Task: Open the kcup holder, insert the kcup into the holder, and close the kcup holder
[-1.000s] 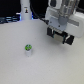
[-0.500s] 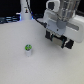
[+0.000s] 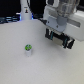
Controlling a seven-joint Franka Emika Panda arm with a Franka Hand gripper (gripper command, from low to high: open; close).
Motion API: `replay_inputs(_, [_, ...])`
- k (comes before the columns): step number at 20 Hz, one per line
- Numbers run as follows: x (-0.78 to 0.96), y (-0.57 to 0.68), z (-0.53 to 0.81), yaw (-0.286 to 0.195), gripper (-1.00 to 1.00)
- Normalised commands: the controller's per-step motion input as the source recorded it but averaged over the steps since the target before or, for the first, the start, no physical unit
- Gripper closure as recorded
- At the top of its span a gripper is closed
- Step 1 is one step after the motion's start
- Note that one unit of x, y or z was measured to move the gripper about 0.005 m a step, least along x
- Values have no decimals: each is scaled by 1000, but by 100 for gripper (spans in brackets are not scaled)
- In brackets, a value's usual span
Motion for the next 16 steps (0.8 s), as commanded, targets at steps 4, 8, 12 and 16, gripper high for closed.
replay_inputs(4, [-6,-386,365,-282,-100])
replay_inputs(8, [-50,-359,299,-299,-100])
replay_inputs(12, [-88,-406,180,-296,-100])
replay_inputs(16, [-89,-470,53,-280,-100])
